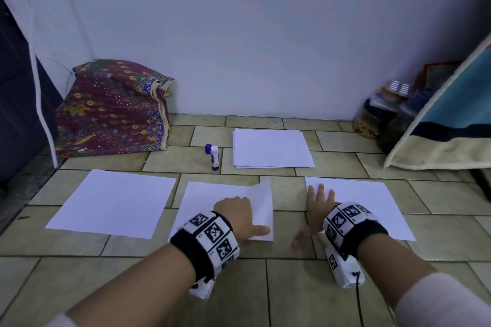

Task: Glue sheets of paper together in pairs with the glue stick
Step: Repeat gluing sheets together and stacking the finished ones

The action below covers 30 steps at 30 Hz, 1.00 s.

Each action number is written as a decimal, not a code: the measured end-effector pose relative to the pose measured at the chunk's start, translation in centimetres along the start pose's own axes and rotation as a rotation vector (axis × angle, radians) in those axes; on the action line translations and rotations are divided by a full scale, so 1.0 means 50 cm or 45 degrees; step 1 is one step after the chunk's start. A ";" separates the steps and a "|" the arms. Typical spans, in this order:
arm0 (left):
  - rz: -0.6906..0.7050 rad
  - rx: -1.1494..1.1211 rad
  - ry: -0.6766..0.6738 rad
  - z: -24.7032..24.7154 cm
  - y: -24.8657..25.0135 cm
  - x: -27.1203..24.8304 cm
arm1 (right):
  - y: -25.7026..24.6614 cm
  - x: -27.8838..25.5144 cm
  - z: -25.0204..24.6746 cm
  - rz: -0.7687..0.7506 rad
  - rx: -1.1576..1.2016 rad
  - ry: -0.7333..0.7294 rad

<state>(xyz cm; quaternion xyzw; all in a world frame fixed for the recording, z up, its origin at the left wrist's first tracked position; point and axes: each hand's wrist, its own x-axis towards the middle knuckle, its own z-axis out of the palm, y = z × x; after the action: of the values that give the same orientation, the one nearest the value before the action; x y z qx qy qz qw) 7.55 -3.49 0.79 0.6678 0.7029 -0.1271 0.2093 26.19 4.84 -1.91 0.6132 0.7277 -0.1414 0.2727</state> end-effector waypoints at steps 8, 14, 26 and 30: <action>0.183 0.154 -0.091 0.003 -0.060 0.022 | 0.012 0.006 -0.037 -0.025 0.198 0.186; 0.173 0.110 -0.196 0.009 -0.079 0.034 | 0.014 0.019 -0.071 0.043 0.249 0.265; 0.186 0.122 -0.347 0.016 -0.097 0.052 | -0.233 0.079 -0.170 -0.692 0.714 0.417; 0.177 0.123 -0.355 0.025 -0.099 0.062 | -0.293 0.115 -0.189 -0.714 0.758 0.392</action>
<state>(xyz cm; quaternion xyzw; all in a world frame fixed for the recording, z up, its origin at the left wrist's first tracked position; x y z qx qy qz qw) 2.73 -1.72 -2.26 0.7000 0.6122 -0.2374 0.2807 9.32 11.59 0.59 0.4577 0.8257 -0.3207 -0.0765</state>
